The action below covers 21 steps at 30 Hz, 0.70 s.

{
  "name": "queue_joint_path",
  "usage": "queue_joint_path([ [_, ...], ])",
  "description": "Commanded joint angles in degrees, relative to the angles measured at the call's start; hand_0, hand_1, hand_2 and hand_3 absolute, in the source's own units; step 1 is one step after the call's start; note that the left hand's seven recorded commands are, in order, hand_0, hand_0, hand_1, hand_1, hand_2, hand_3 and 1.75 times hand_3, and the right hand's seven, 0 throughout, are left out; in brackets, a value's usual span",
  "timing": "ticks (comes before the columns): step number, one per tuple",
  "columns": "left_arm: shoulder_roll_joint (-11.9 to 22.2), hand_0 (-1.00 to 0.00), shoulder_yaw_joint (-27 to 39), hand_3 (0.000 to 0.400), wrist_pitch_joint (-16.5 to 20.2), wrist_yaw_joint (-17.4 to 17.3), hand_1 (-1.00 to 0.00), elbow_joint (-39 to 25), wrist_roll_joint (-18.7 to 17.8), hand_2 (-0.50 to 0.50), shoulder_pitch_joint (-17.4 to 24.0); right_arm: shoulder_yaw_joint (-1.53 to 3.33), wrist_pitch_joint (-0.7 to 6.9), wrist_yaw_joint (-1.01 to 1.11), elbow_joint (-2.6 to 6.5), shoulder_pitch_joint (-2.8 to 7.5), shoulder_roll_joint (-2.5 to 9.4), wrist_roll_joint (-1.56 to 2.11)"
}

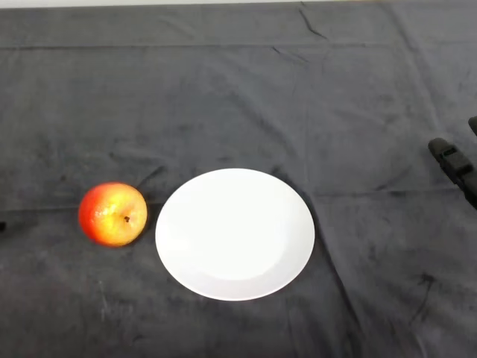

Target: Move the apple to the plate

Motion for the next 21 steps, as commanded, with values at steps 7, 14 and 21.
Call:
queue_joint_path([
  [7, -0.9, 0.00, -3.5, 0.000, -3.8, -3.9, 0.00, -0.8, 3.1, 0.00, -1.4, -1.48, -0.11, 0.35, -0.06, -2.36, -1.55, 0.26],
  [14, -3.3, 0.00, -6.3, 0.000, -6.2, -5.4, 0.00, -3.0, 5.0, 0.00, -0.9, -1.47, -0.11, 0.33, -0.12, -2.34, -1.53, 0.26],
  [21, -5.3, 0.00, -8.8, 0.000, -7.7, -6.9, 0.00, -4.0, 6.8, 0.00, -0.8, -1.46, -0.11, 0.31, -0.19, -2.31, -1.50, 0.27],
])
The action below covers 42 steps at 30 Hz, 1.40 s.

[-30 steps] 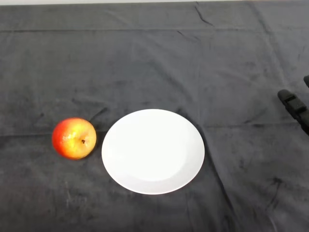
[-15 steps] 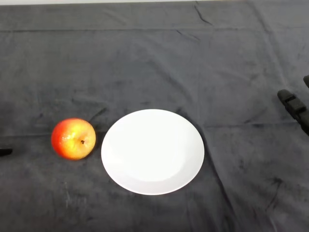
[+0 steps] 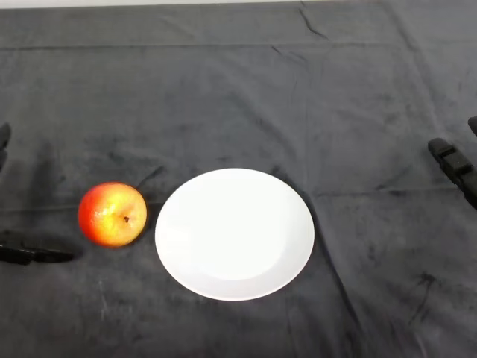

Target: Move the apple to the plate

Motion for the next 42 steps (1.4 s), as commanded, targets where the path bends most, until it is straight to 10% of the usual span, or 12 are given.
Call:
queue_joint_path([
  [1, 0.2, 0.00, -1.6, 0.000, -1.3, -0.9, 0.00, -3.7, 1.4, 0.00, -0.9, -1.45, -0.10, 0.30, -0.19, -2.31, -1.56, 0.27],
  [36, -10.3, 0.00, -8.4, 0.000, -2.1, 6.1, 0.00, -4.0, 7.2, 0.00, -5.2, -1.41, -0.08, 0.22, -0.38, -2.24, -1.50, 0.30],
  [37, -10.4, -0.02, -8.4, 0.008, -2.2, 6.5, 0.00, -3.9, 7.2, -0.01, -5.2, -1.41, -0.08, 0.22, -0.38, -2.24, -1.50, 0.30],
  [39, -10.7, -0.62, -8.3, 0.246, -2.4, 7.3, 0.00, -3.5, 7.1, -0.31, -5.4, -1.41, -0.08, 0.22, -0.38, -2.24, -1.50, 0.30],
  [40, -10.9, -1.00, -8.2, 0.400, -2.5, 7.6, -0.60, -3.3, 7.1, -0.20, -5.4, -1.41, -0.07, 0.22, -0.37, -2.24, -1.50, 0.30],
  [42, -11.0, -1.00, -8.1, 0.400, -2.7, 8.2, -1.00, -3.0, 6.9, 0.00, -5.5, -1.41, -0.07, 0.22, -0.37, -2.24, -1.50, 0.30],
])
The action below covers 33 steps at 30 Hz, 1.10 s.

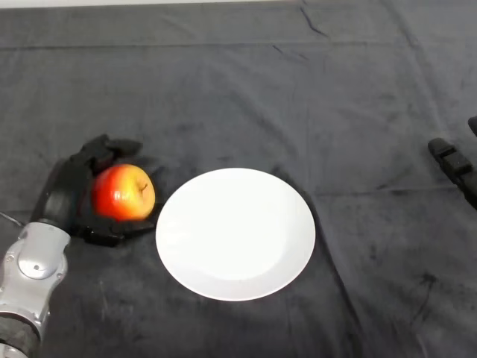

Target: Move the apple to the plate

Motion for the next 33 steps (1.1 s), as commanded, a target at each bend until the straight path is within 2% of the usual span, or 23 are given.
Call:
queue_joint_path([
  [1, -0.3, -1.00, -0.5, 0.400, -1.5, 1.1, -1.00, 0.7, 1.2, 0.00, -2.8, -1.41, -0.07, 0.22, -0.37, -2.24, -1.51, 0.31],
  [8, -1.2, -1.00, -0.6, 0.400, -1.4, 2.5, -1.00, 0.7, 1.0, 0.00, -3.1, -1.41, -0.07, 0.22, -0.35, -2.25, -1.52, 0.32],
  [13, -1.5, -1.00, -0.9, 0.400, 0.1, 2.5, -1.00, -2.1, 0.8, 0.00, -3.2, -1.41, -0.06, 0.21, -0.36, -2.25, -1.51, 0.32],
  [21, -0.6, -1.00, -0.8, 0.400, 3.3, 2.0, -1.00, -14.7, -0.1, 0.00, -0.3, -1.40, -0.07, 0.18, -0.46, -2.19, -1.46, 0.33],
  [26, -1.2, -1.00, -1.5, 0.400, 4.5, 3.8, -1.00, -23.7, 0.6, 0.00, 3.4, -1.37, -0.08, 0.14, -0.61, -2.13, -1.39, 0.32],
  [33, -2.3, -1.00, -3.5, 0.400, 6.8, 5.8, -1.00, -32.7, 1.6, 0.00, 6.6, -1.32, -0.09, 0.05, -0.86, -2.02, -1.29, 0.31],
])
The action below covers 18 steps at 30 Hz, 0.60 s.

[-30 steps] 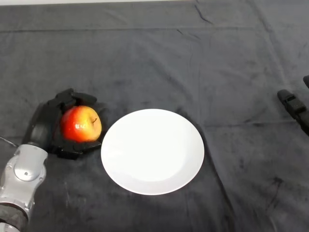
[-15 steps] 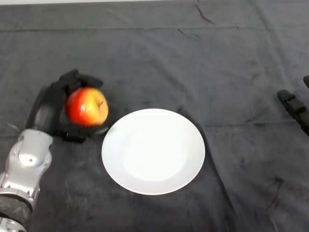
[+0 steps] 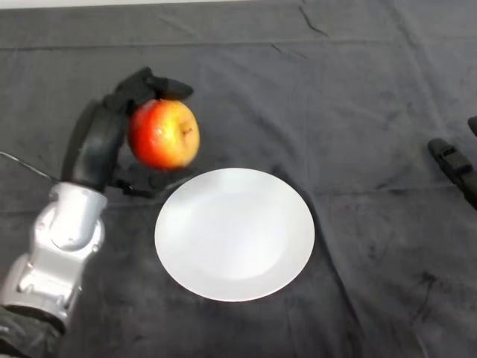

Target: Move the apple to the plate

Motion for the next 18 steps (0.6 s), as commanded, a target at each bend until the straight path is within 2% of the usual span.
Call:
queue_joint_path([
  [1, -0.7, -1.00, -1.7, 0.400, 1.2, 0.9, -1.00, -3.6, 1.7, 0.00, 3.2, -1.31, -0.09, 0.04, -0.90, -2.01, -1.27, 0.31],
  [6, -1.8, -1.00, -4.3, 0.400, 2.0, 3.0, -1.00, -6.6, 2.8, 0.00, 4.6, -1.27, -0.10, -0.02, -1.07, -1.94, -1.21, 0.31],
  [18, -4.0, -1.00, -14.1, 0.400, 2.0, 6.6, -1.00, -5.1, 3.0, 0.00, 4.9, -1.21, -0.08, -0.13, -1.31, -1.85, -1.14, 0.33],
])
